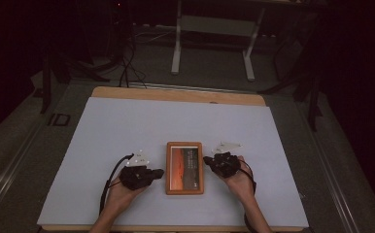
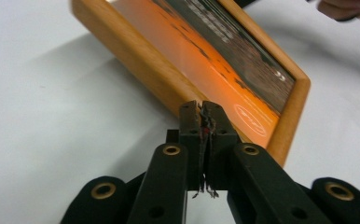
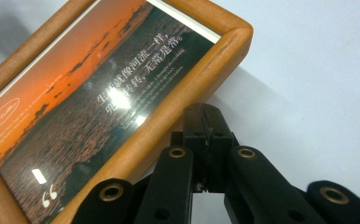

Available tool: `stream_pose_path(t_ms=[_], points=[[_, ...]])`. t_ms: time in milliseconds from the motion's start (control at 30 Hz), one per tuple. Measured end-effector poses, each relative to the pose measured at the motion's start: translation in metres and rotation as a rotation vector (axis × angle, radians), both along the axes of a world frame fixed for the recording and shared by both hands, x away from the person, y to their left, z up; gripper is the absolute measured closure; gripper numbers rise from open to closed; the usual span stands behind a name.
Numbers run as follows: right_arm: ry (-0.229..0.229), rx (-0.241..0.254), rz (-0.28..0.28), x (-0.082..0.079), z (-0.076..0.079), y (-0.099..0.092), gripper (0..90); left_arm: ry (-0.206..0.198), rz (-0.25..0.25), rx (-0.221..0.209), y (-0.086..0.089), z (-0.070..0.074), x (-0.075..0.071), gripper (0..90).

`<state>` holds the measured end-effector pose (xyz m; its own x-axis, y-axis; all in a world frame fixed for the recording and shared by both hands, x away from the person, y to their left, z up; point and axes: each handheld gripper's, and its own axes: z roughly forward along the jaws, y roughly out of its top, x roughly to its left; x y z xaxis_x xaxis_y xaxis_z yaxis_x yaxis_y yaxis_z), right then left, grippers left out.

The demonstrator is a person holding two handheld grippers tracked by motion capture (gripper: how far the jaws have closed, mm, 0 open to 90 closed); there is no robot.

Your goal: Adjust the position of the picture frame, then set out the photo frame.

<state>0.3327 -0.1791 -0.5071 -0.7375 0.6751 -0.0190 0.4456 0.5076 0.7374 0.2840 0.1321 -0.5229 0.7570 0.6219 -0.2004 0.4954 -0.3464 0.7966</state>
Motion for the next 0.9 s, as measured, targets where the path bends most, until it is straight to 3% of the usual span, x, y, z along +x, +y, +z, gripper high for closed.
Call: stream_pose_path(t_ms=[267, 400, 567, 633, 900], points=[[-0.030, 0.013, -0.028, -0.004, 0.002, -0.004, 82.5, 0.008, 0.049, -0.040, 0.004, 0.002, 0.003, 61.8], [-0.025, 0.068, -0.040, -0.004, 0.008, -0.006, 71.5, 0.031, 0.068, -0.062, 0.004, 0.002, 0.005, 58.0], [0.049, 0.180, -0.024, -0.004, 0.014, -0.007, 54.2, 0.052, 0.086, -0.107, 0.001, 0.003, 0.008, 54.2], [0.071, 0.197, -0.017, -0.003, 0.014, -0.006, 50.8, 0.072, 0.085, -0.115, -0.002, 0.004, 0.010, 51.8], [0.130, 0.213, 0.007, -0.002, 0.008, 0.000, 42.4, 0.084, 0.093, -0.096, -0.013, 0.004, 0.014, 41.0]])
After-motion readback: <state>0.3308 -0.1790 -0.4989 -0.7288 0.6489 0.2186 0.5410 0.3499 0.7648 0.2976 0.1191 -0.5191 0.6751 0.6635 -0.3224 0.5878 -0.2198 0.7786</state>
